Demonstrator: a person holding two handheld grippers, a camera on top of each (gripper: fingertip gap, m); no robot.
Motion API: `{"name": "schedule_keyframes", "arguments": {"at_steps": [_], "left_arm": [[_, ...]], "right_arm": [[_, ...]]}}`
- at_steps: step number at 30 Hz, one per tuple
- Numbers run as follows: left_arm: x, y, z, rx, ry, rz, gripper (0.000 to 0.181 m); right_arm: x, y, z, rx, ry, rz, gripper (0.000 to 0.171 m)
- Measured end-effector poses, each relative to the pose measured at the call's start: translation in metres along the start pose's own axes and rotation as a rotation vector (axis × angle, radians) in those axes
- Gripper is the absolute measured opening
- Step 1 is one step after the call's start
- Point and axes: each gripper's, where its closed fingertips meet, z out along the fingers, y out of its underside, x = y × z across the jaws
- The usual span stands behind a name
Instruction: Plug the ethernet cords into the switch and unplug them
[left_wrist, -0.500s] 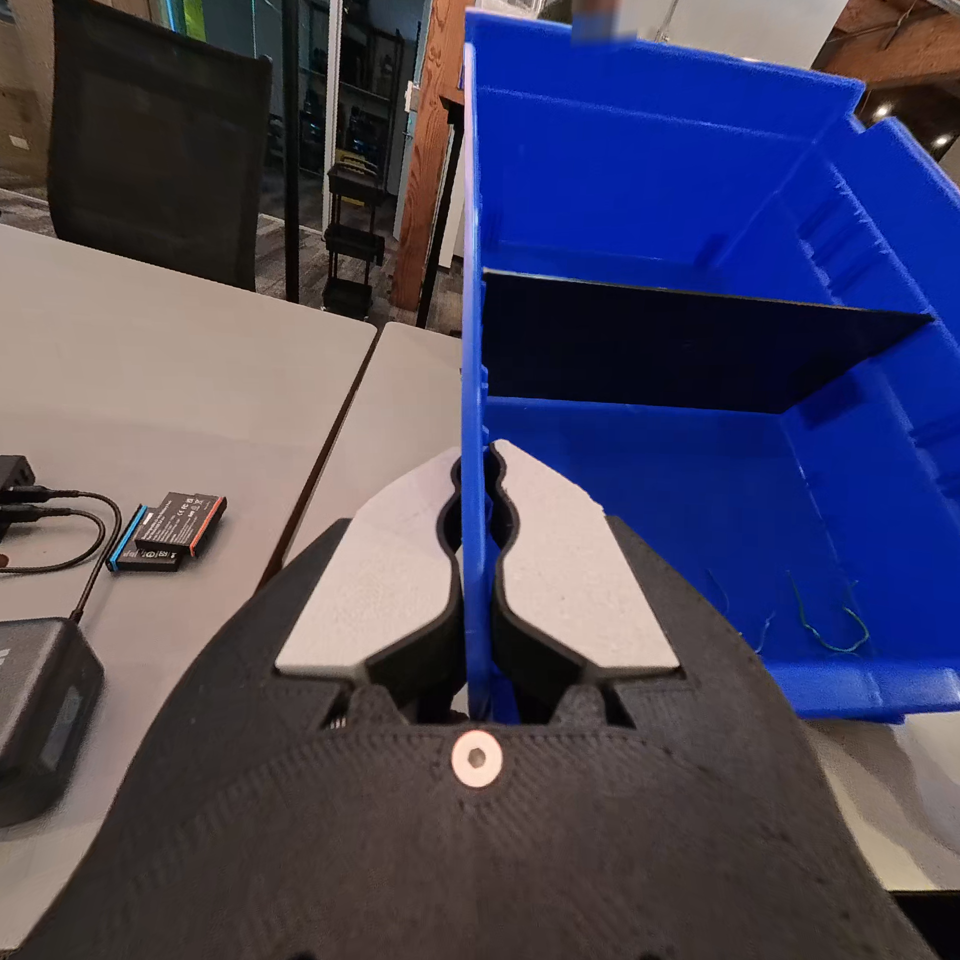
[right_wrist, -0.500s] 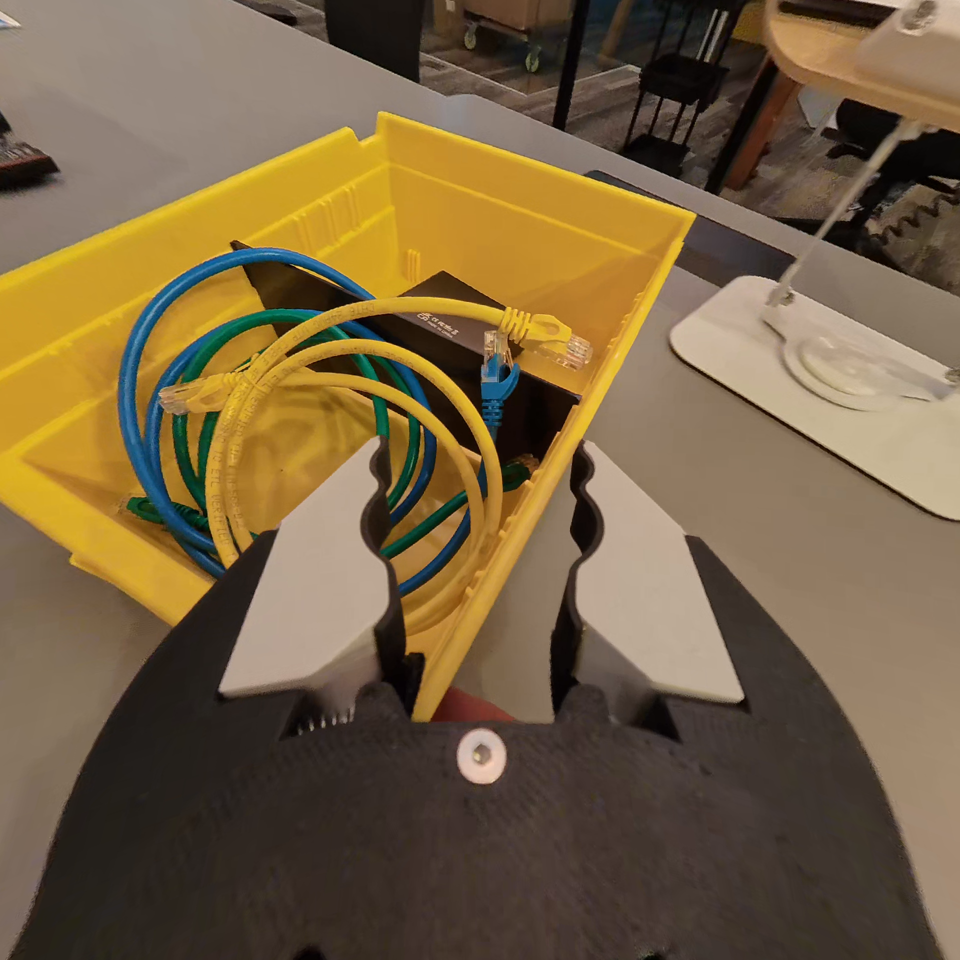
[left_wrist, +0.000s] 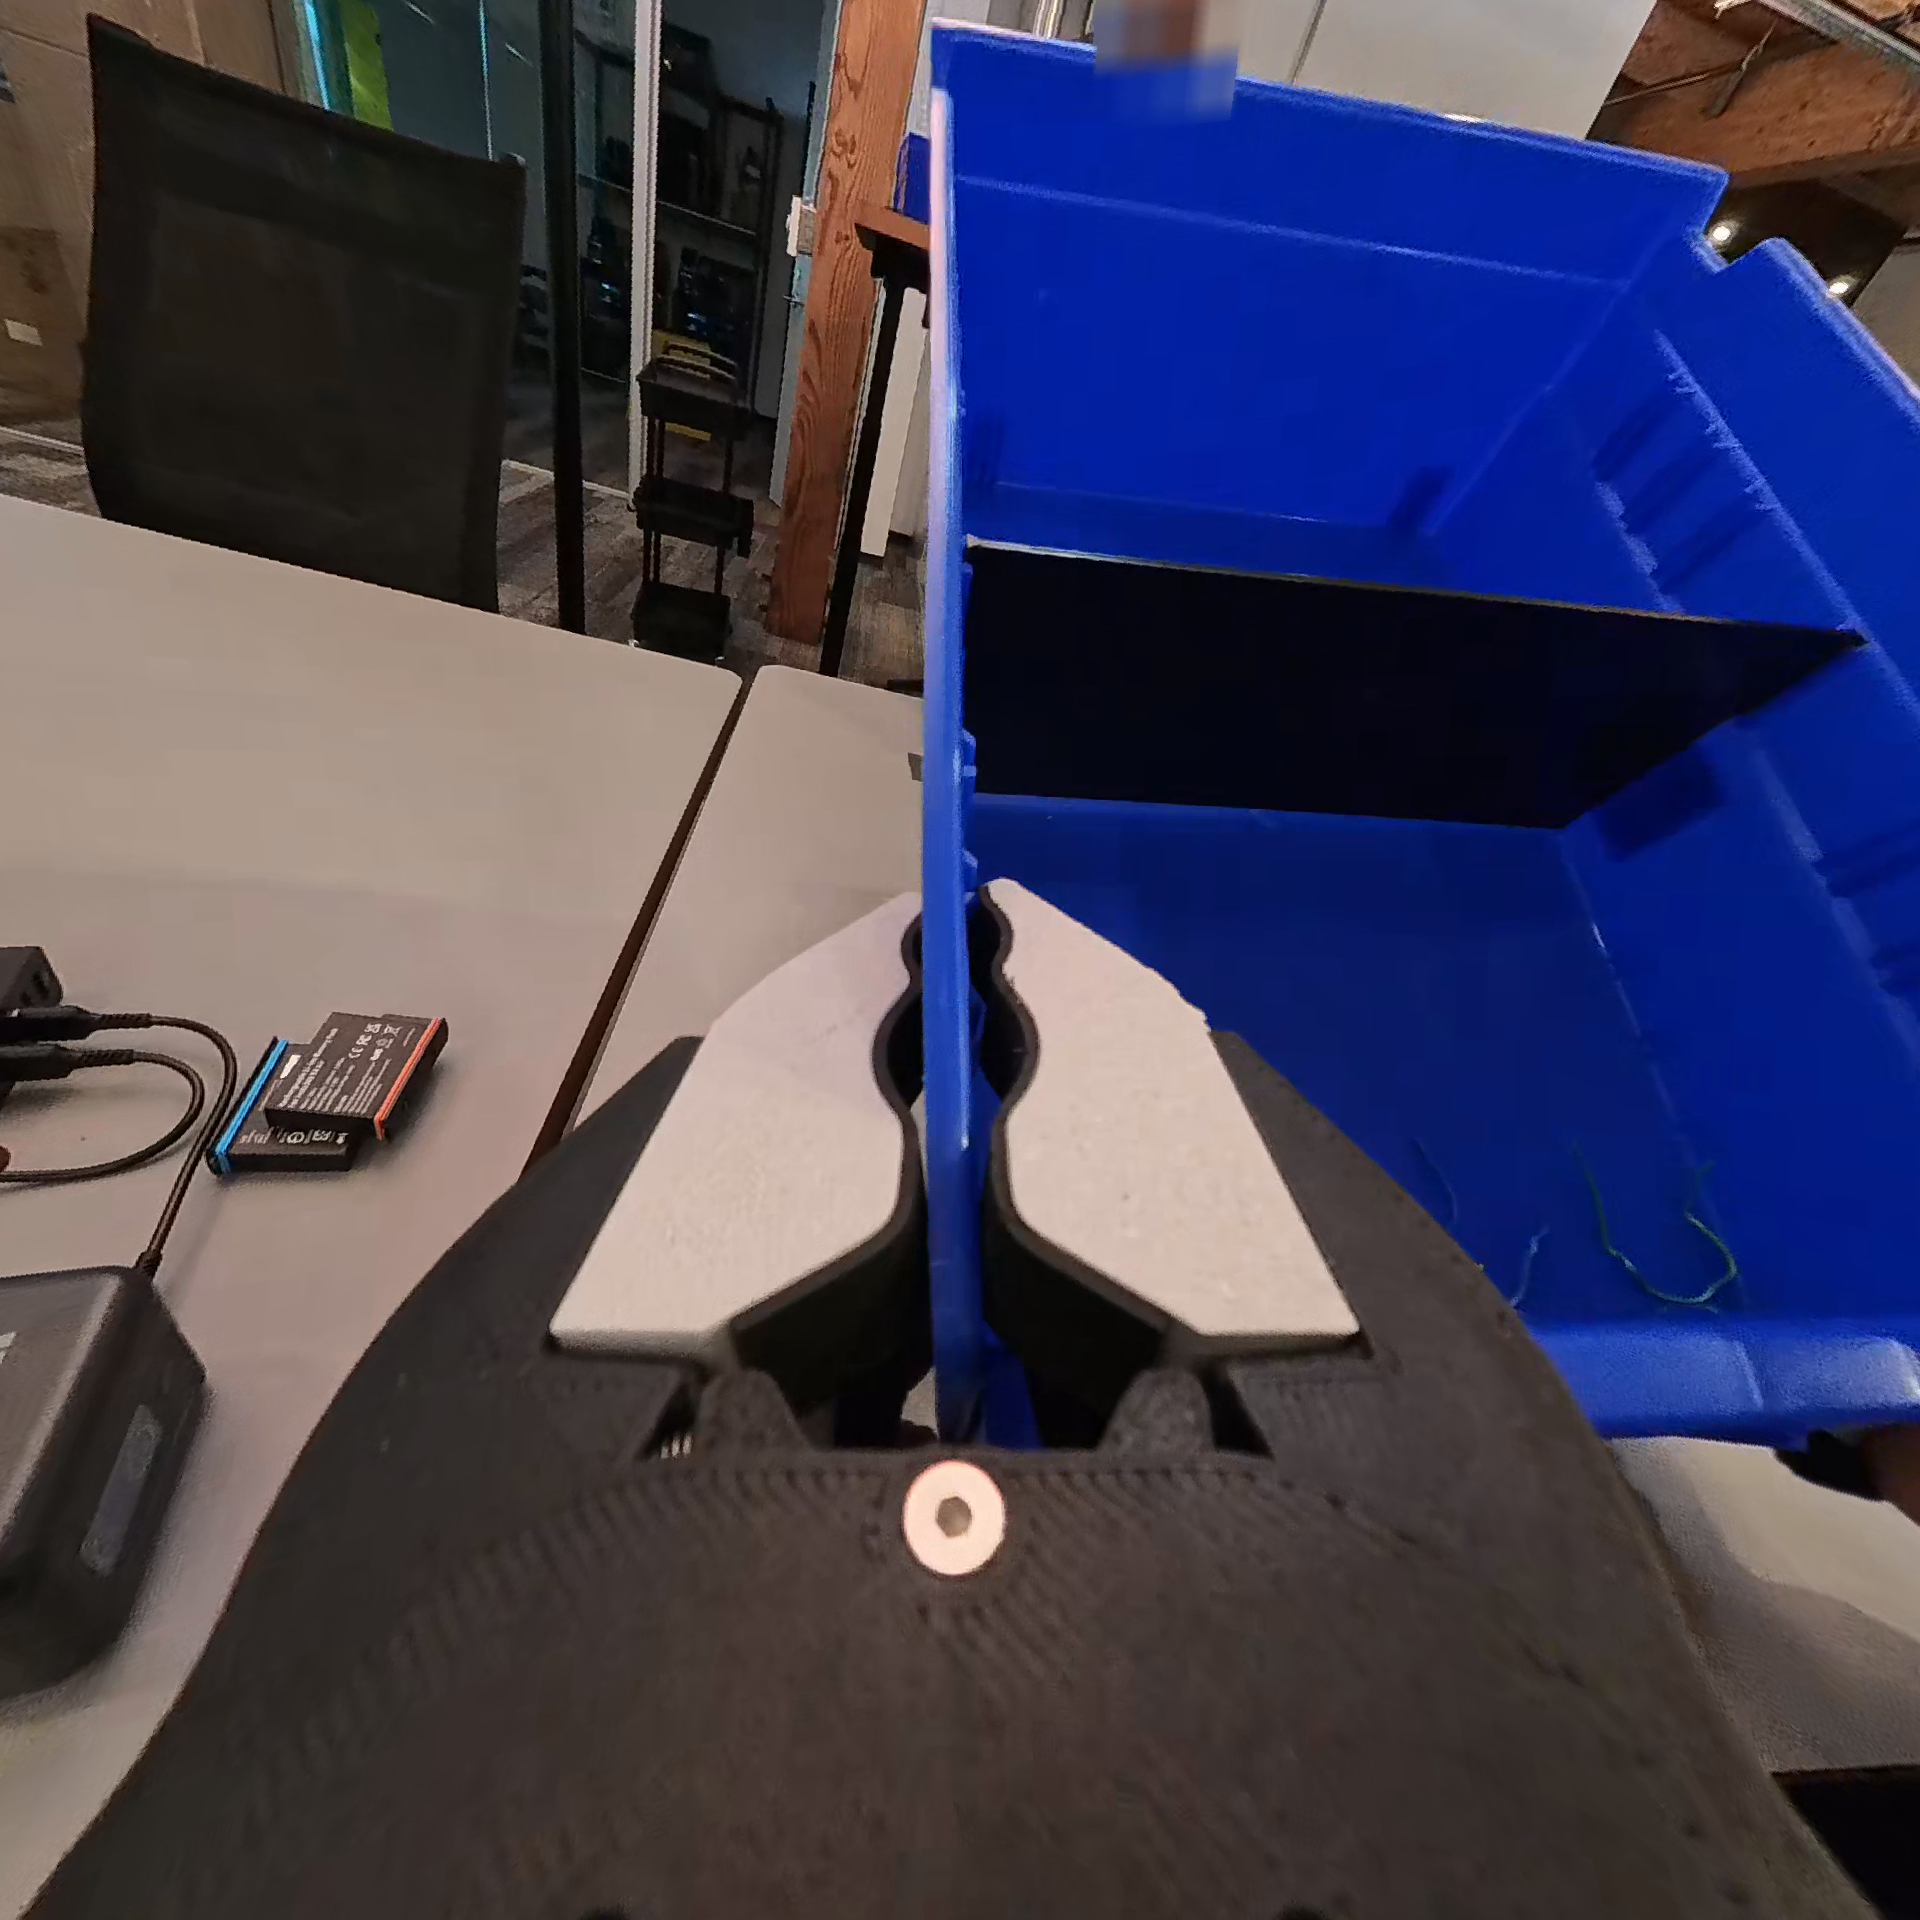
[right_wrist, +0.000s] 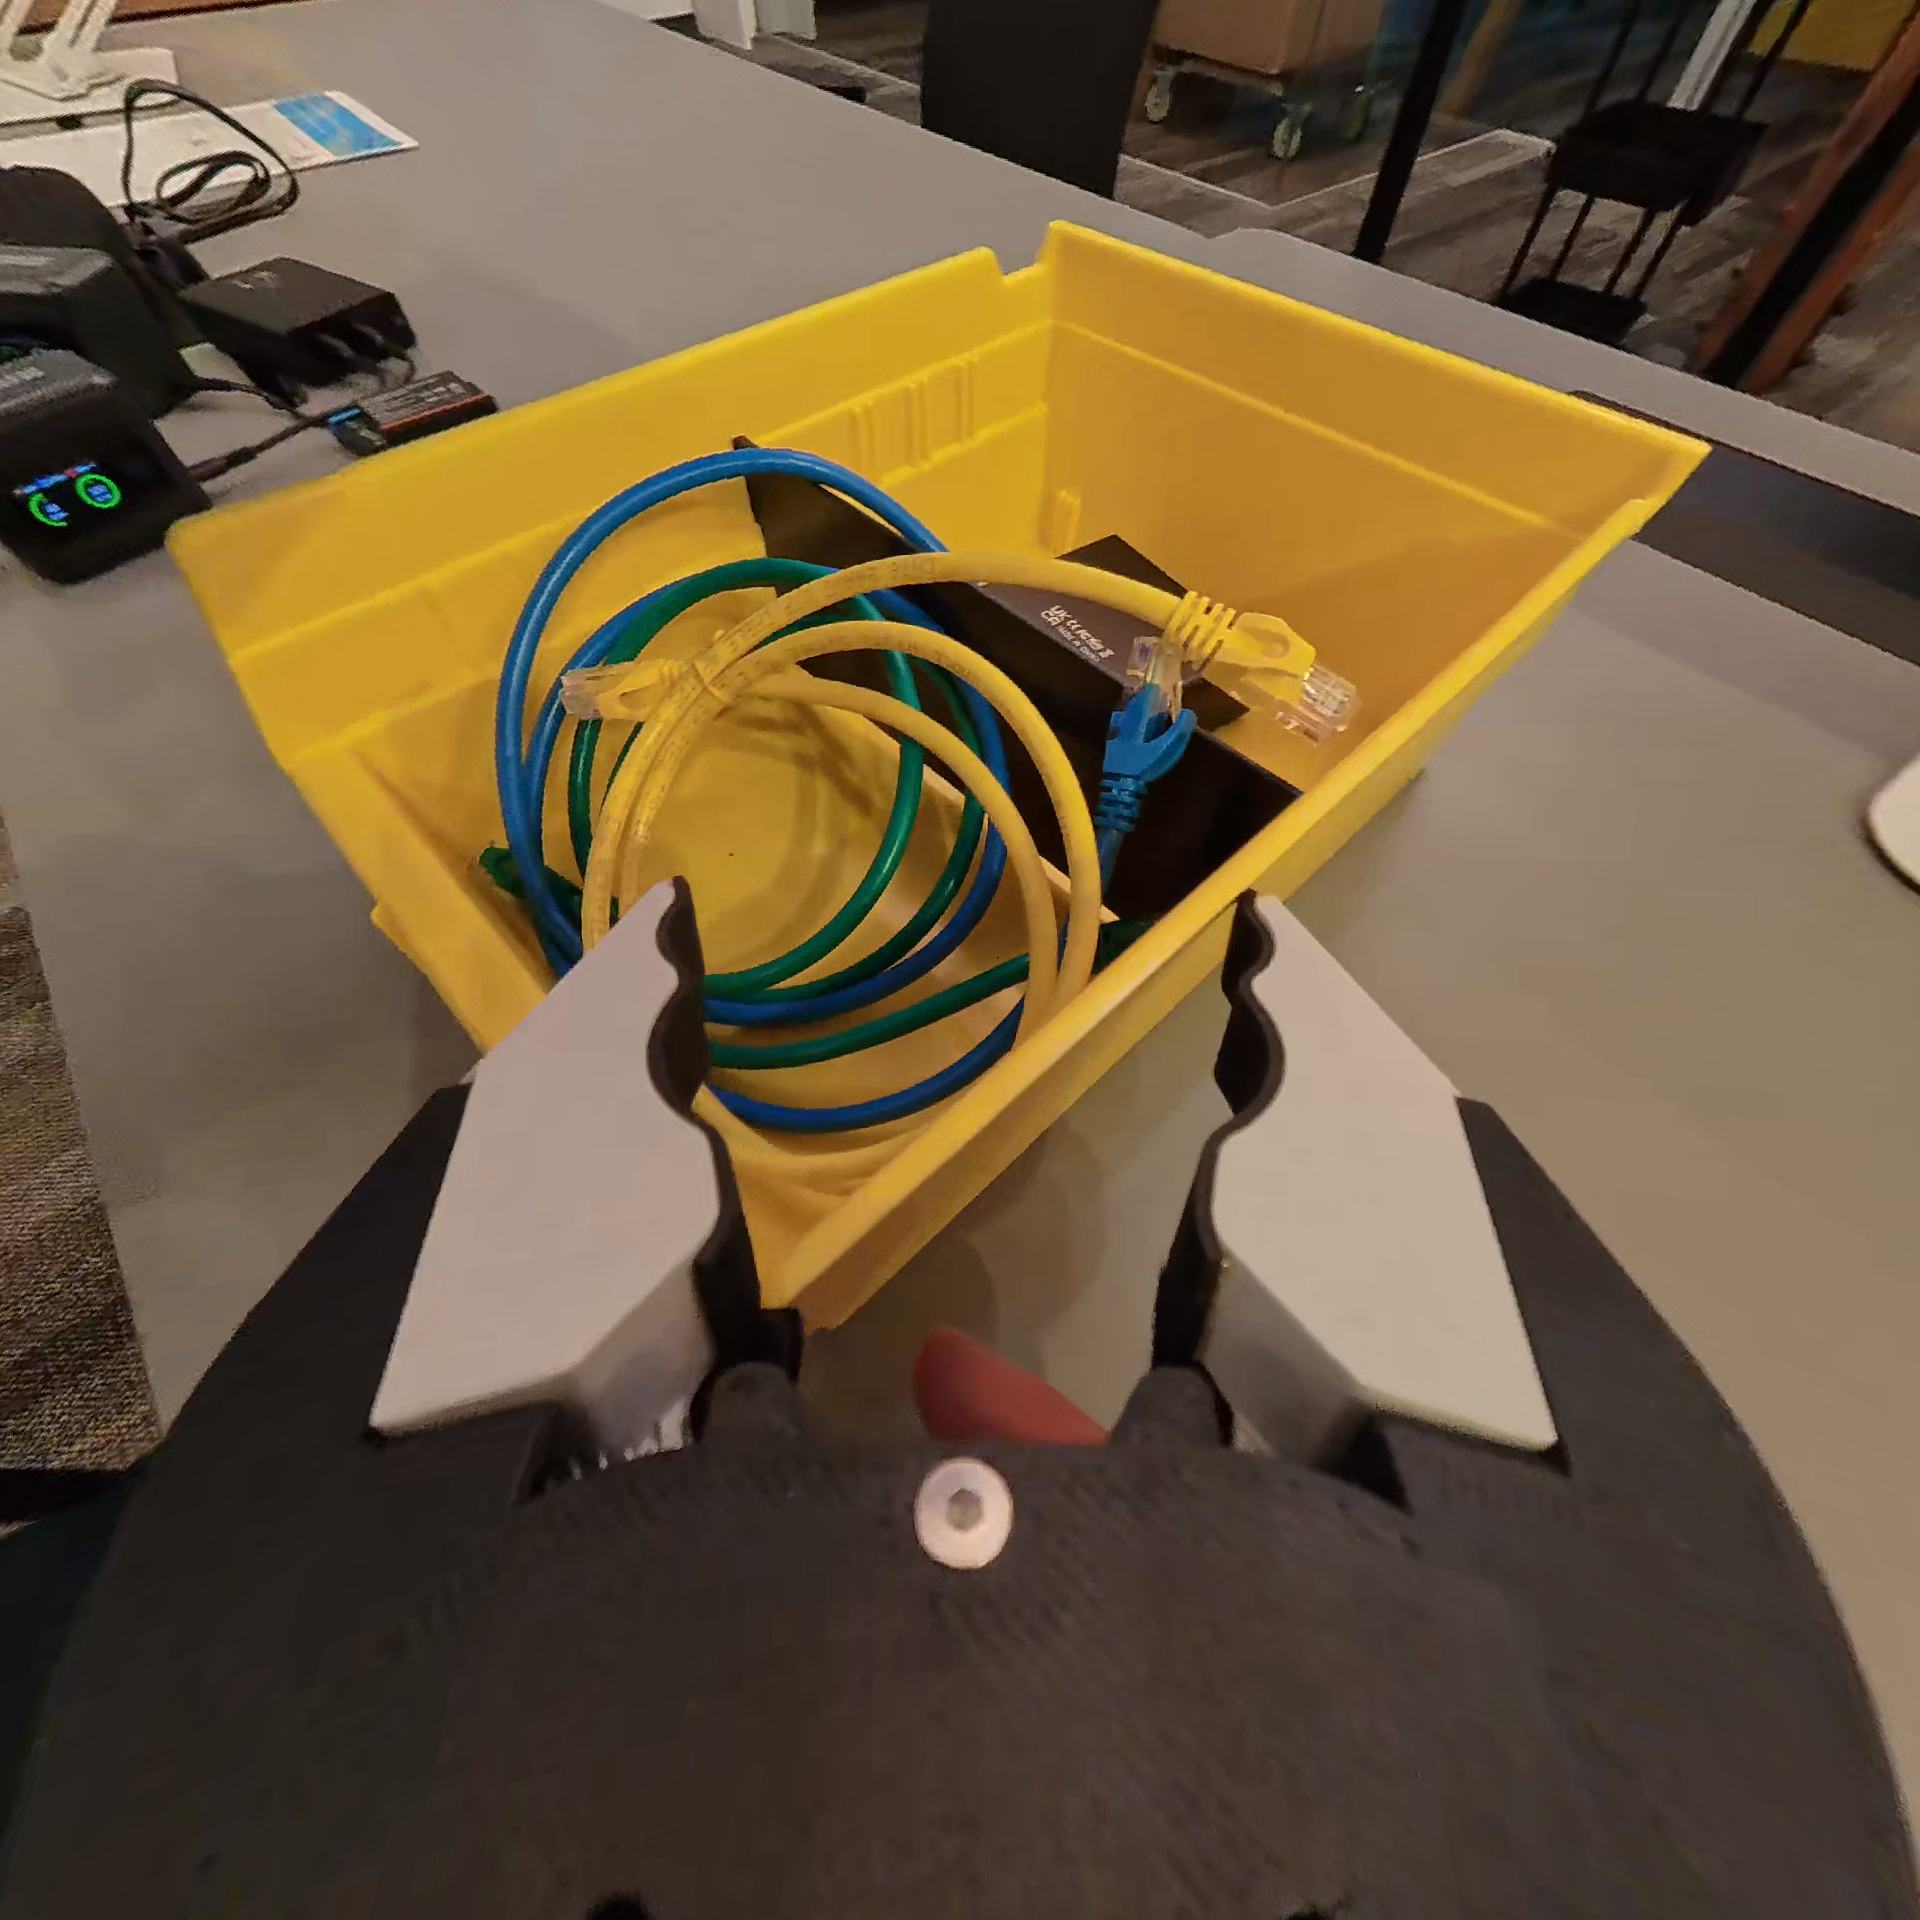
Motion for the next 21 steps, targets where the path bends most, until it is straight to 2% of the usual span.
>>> {"name": "schedule_keyframes", "arguments": {"at_steps": [11, 16, 21], "left_arm": [[0.004, -0.002, -0.001, 0.006, 0.009, 0.024, 0.004], [0.010, -0.006, -0.002, 0.015, 0.020, 0.027, 0.004], [0.034, -0.008, 0.000, 0.010, 0.059, 0.047, 0.004]], "right_arm": [[-0.055, -0.019, 0.031, -0.004, -0.172, -0.010, 0.108], [-0.042, -0.036, 0.009, 0.045, -0.164, -0.037, 0.115], [0.005, -0.038, -0.039, 0.054, -0.132, -0.008, 0.115]]}}
